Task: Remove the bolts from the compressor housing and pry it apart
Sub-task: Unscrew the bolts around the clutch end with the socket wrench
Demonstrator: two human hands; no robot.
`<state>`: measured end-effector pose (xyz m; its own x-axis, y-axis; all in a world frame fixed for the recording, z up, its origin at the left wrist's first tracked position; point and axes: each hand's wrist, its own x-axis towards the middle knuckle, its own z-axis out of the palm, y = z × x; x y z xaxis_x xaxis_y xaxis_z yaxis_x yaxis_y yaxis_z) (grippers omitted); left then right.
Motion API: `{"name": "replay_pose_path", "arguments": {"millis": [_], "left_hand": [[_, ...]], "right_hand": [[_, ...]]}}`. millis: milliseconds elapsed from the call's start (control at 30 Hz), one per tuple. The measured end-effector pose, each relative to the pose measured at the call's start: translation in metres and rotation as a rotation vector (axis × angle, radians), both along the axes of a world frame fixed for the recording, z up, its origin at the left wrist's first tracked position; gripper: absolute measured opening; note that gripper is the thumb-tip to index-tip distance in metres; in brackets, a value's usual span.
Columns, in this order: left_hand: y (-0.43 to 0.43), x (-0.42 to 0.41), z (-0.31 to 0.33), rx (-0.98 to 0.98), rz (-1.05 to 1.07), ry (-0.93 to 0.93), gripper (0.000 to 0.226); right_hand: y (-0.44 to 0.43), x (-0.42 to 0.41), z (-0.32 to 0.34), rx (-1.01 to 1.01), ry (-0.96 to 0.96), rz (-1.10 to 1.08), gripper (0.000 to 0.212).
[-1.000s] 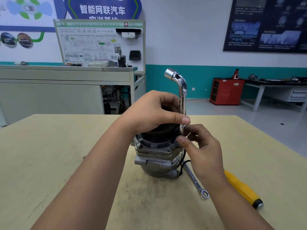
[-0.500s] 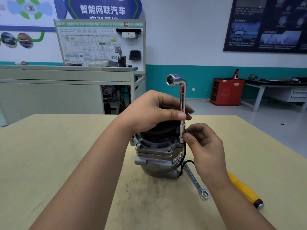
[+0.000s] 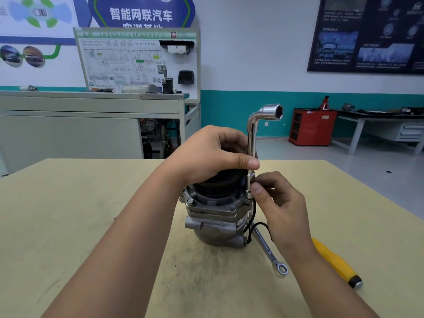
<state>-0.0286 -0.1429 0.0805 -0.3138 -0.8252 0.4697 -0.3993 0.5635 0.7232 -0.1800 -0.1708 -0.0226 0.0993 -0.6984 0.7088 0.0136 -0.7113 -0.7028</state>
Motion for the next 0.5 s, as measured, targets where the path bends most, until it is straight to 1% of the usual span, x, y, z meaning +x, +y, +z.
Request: {"name": "replay_pose_path", "arguments": {"millis": [33, 133, 200, 333, 500], "left_hand": [[0.0002, 0.0001, 0.0002, -0.001, 0.005, -0.003, 0.018], [-0.0003, 0.0007, -0.0003, -0.01, 0.02, -0.017, 0.016], [-0.0007, 0.0011, -0.0004, -0.013, 0.021, -0.021, 0.016], [-0.0015, 0.0027, -0.0007, -0.01, -0.002, 0.0, 0.017], [-0.0019, 0.0032, -0.0026, 0.024, -0.075, 0.035, 0.017]], "right_hand": [[0.0004, 0.0003, -0.0001, 0.0, 0.005, -0.011, 0.008], [0.0001, 0.0016, -0.0013, 0.019, 0.001, -0.038, 0.025], [-0.0006, 0.0014, -0.0018, 0.028, -0.023, -0.041, 0.033], [-0.0012, 0.0007, -0.0006, 0.05, -0.06, -0.023, 0.031], [-0.0026, 0.0, -0.0015, 0.061, -0.072, -0.008, 0.04]]}}
